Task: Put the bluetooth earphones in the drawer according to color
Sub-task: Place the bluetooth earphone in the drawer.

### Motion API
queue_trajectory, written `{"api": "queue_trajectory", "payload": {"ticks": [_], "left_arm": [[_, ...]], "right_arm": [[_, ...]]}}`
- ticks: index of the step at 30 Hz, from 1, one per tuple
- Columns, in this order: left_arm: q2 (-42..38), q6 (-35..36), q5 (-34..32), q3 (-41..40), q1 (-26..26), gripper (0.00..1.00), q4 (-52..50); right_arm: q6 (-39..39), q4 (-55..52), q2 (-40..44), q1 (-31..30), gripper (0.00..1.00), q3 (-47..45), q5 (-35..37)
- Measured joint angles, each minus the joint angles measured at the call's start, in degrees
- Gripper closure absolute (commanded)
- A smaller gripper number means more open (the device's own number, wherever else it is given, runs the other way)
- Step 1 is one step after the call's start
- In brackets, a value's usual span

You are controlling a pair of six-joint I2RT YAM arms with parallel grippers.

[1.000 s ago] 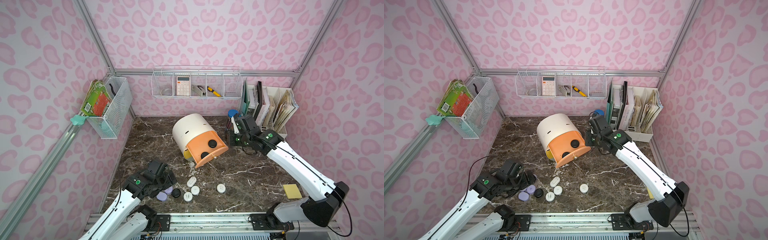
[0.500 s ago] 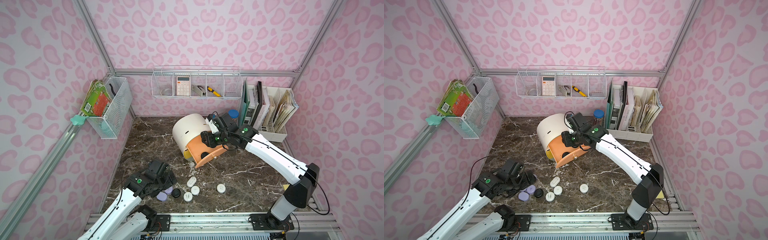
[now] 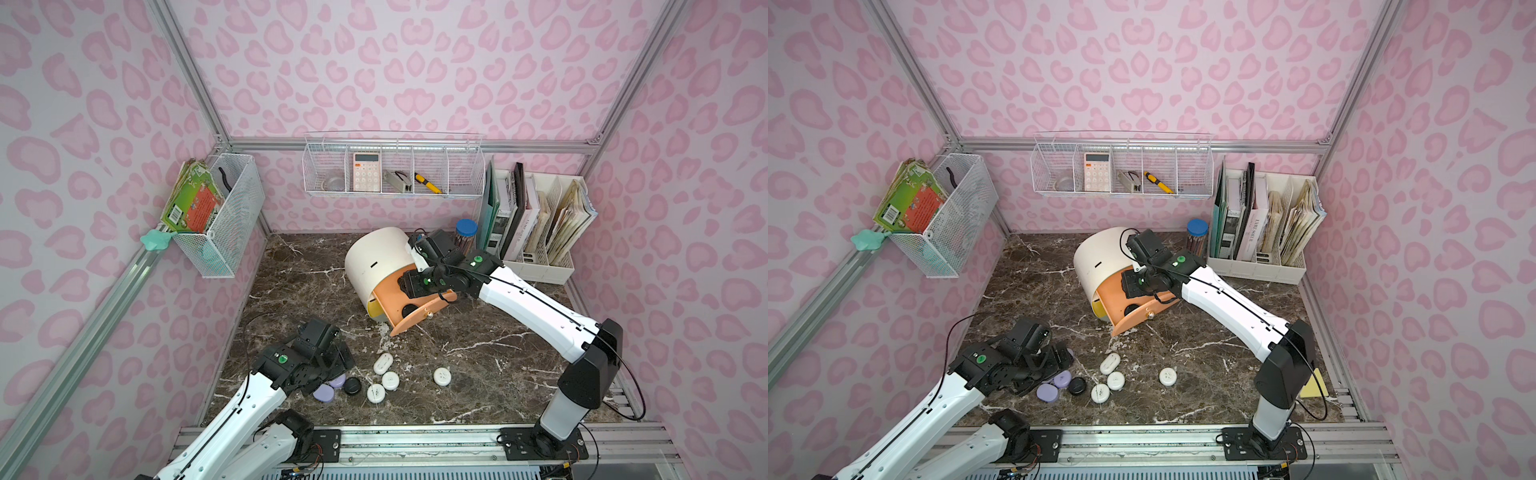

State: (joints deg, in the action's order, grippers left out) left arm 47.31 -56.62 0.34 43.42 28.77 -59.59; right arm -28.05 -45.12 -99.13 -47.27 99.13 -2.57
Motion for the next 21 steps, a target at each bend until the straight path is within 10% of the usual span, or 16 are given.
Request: {"api": "queue_trajectory", "payload": {"ticks": [21], "left_arm": [[9.14,-0.39,6.36,-1.33,0.07,0.17,2.23]], "right_arm": [[-2.54,1.44,16.74,5.09,0.29,-15.43,1.79]]}}
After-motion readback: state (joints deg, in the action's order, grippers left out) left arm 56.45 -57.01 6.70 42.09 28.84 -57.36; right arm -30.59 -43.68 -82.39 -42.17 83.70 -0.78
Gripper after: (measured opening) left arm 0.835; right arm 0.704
